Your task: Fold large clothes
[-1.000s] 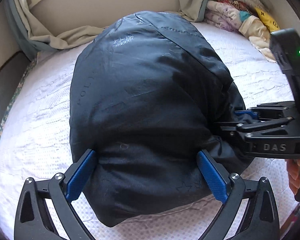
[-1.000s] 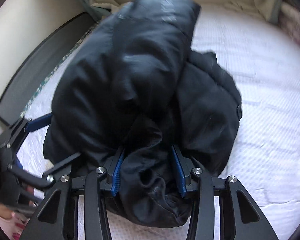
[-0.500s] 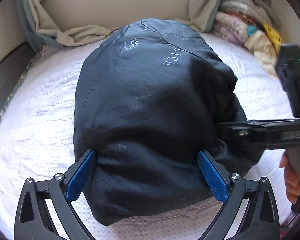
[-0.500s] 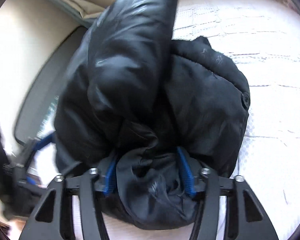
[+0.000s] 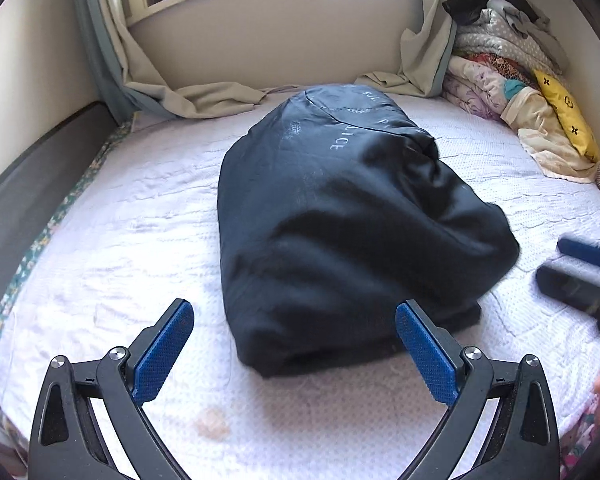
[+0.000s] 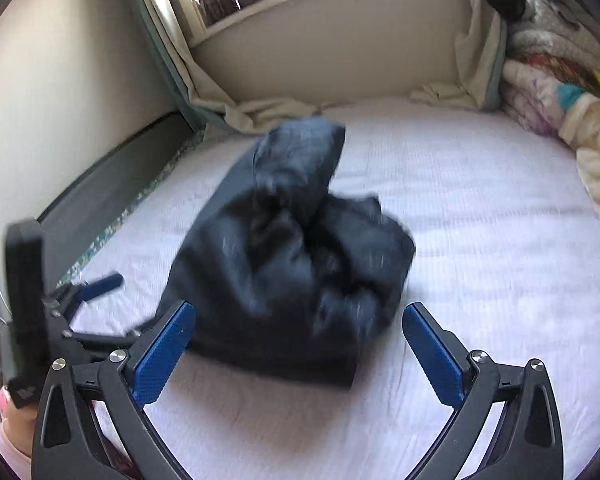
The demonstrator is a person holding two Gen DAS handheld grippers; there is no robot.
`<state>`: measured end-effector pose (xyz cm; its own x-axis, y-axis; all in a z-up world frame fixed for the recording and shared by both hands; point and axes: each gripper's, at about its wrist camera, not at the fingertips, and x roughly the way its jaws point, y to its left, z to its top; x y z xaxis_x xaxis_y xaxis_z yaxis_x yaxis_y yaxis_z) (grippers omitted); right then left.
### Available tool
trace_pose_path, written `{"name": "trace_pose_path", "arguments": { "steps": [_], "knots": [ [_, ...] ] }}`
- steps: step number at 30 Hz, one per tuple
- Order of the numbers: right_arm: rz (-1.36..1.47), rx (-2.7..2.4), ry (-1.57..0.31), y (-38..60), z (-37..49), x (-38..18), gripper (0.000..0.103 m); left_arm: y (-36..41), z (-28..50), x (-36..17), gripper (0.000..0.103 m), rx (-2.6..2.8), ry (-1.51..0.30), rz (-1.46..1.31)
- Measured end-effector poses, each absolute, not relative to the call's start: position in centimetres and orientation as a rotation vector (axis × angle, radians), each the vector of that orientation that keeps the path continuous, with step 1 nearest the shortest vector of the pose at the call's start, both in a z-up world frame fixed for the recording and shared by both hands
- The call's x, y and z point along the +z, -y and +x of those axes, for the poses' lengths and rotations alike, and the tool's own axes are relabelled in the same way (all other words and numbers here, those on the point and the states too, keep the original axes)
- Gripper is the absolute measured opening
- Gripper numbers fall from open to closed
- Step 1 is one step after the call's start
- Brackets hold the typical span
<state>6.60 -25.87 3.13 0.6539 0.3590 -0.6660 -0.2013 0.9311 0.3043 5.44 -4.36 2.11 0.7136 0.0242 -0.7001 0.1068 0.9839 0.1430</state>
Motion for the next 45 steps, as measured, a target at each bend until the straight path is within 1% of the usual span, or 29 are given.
{"name": "trace_pose_path", "arguments": {
  "steps": [2,8,16,45],
  "knots": [
    [0.175,0.270,-0.808,24.0,4.4,2.2,0.103,4.1,4.2,2.0,0.103,-0.033,-0.776,0.159],
    [0.089,0.133,-0.791,22.7,1.5,1.0,0.103,4.5,0.7,1.7,0.103,-0.008,-0.736,0.189],
    [0.137,0.107,-0.805,23.0,-1.1,0.0,0.103,4.3,-1.1,0.9,0.103,-0.013,-0.729,0.133],
    [0.132,0.086,-0.809,24.0,-1.2,-0.9,0.103,4.5,-0.4,-0.3,0.103,0.012,-0.750,0.100]
  ]
}}
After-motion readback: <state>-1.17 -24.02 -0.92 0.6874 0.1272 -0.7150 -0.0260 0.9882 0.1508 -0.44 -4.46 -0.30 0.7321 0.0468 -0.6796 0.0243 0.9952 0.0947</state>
